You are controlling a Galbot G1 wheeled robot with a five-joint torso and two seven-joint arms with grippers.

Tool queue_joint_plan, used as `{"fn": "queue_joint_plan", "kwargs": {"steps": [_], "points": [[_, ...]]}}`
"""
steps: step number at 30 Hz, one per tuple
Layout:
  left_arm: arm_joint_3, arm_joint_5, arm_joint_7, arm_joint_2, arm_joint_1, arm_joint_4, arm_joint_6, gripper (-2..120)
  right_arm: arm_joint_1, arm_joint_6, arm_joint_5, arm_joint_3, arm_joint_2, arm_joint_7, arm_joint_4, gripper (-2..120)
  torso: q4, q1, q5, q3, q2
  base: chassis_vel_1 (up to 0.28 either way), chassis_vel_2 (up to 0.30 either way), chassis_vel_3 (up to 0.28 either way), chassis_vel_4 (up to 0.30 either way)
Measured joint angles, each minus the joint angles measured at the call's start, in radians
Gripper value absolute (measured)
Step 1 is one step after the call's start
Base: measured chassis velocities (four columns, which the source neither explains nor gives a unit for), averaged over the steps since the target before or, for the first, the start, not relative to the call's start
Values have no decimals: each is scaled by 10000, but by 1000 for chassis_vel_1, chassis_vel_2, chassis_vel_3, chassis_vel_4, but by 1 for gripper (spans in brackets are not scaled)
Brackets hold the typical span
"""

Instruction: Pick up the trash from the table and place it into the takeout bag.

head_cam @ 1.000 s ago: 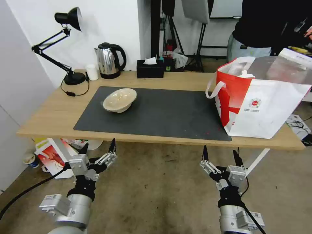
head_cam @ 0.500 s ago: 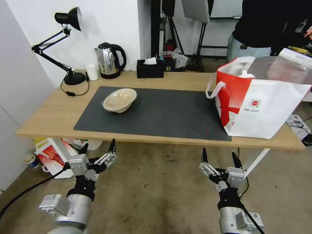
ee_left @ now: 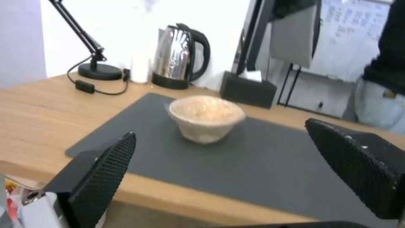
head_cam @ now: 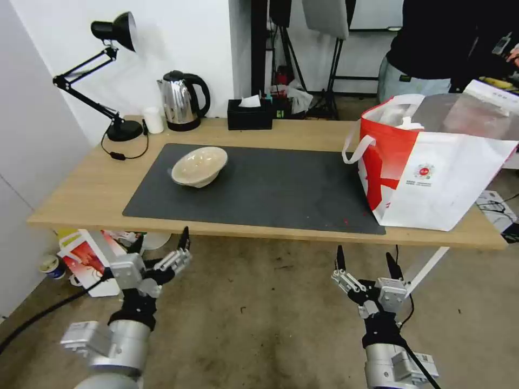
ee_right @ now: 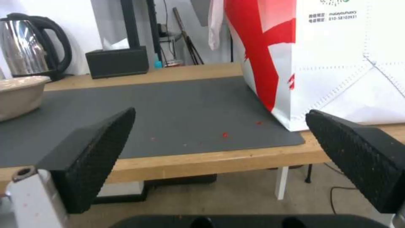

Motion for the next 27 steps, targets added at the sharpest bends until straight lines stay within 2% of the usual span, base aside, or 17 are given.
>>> {"fn": "queue_joint_plan", "kwargs": {"steps": [1,2,3,6,7,11,12,15,16,18,20,27], "points": [[-140,-717,-441,254,-252,-79,163,100,0,1,-1,1,0,0,0,100,1,-1,2,0,0,0,0,0,0],[-553,-2546,-1266,889,-949,-91,589,100,-1,4,-4,1,0,0,0,100,0,0,-2,0,0,0,0,0,0],[-553,-2546,-1266,889,-949,-91,589,100,-1,4,-4,1,0,0,0,100,0,0,-2,0,0,0,0,0,0],[-1338,-5210,-2011,1853,-1808,-94,972,100,1,7,-6,2,1,-1,1,100,-1,0,-1,1,0,0,0,0,0],[-1338,-5210,-2011,1853,-1808,-94,972,100,1,7,-6,2,1,-1,1,100,-1,0,-1,1,0,0,0,0,0],[-2376,-8266,-2864,2562,-2640,-118,1380,100,1,9,-7,1,0,-1,3,100,2,0,0,0,1,0,0,0,0],[-2376,-8266,-2864,2562,-2640,-118,1380,100,1,9,-7,1,0,-1,3,100,2,0,0,0,1,0,0,0,0],[-2638,-9772,-3433,2796,-3177,-118,1547,100,1,10,-8,1,0,-1,4,100,2,0,0,0,2,0,0,0,0],[-2638,-9772,-3433,2796,-3177,-118,1547,100,1,10,-8,1,0,-1,4,100,2,0,0,0,2,0,0,0,0],[-2711,-11920,-4459,3062,-4180,125,1961,100,0,10,-8,1,1,0,6,100,1,0,3,1,1,0,0,0,0],[-2591,-12807,-5116,3090,-4845,575,2219,100,1,10,-7,1,0,-1,8,100,-1,0,1,0,1,0,0,0,0],[-2327,-14020,-5454,3003,-5763,1620,2653,100,2,10,-9,2,0,0,11,100,2,0,0,1,1,0,0,0,0]]}}
